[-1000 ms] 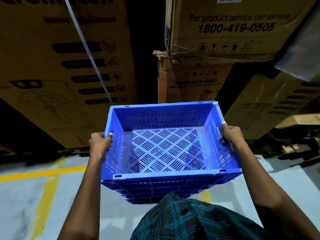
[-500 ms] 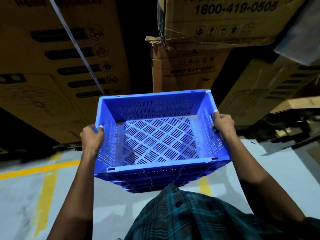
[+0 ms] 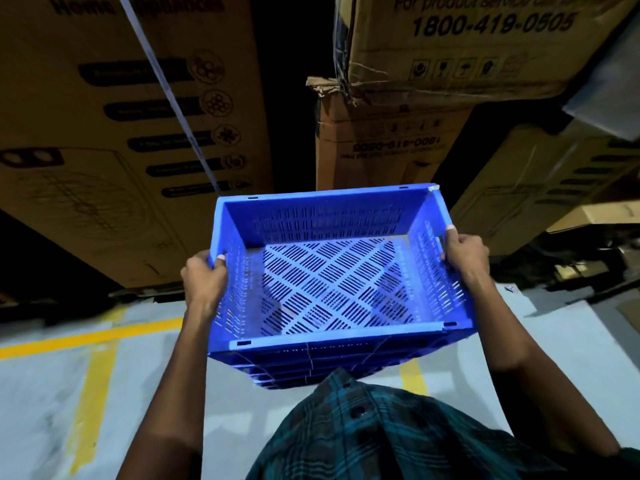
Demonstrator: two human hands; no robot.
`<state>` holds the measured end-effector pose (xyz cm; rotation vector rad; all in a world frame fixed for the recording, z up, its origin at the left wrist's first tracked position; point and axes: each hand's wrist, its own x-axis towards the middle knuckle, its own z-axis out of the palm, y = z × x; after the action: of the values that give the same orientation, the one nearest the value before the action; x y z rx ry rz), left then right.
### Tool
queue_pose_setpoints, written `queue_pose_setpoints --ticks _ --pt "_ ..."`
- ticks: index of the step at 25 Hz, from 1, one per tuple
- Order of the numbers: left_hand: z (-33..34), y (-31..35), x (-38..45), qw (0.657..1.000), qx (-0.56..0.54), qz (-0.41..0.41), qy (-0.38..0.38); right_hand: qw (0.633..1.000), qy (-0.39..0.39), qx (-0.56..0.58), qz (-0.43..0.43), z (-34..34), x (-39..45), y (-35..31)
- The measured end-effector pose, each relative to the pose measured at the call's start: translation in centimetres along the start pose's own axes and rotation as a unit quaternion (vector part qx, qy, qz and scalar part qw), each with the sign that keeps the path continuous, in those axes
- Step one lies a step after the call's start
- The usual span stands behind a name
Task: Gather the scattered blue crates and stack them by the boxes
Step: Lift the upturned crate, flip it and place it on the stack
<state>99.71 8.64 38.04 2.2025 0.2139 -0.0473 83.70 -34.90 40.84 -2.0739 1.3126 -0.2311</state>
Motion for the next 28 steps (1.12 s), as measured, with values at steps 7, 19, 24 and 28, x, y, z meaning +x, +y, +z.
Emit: queue_pose_setpoints --ticks 7,19,24,28 --pt "0.5 2.1 -3.3 0.976 0.205 0.053 0.055 0.980 0.091 -0.155 -0.086 0.2 -3.6 -0.3" --pt "2.4 1.5 -10.1 0.964 0.252 0.065 0.059 0.977 0.075 -0.116 -0.162 0.3 -3.7 0.3" --pt "4.4 2.1 -17.4 0.971 0.221 0.086 -0.010 0.946 0.057 -0.121 -0.294 -0.2 -4.4 2.0" --pt "5.8 3.0 -24.4 0.972 0.213 0.088 -0.057 0.929 -0.030 -0.108 -0.353 -1.0 -6.9 3.5"
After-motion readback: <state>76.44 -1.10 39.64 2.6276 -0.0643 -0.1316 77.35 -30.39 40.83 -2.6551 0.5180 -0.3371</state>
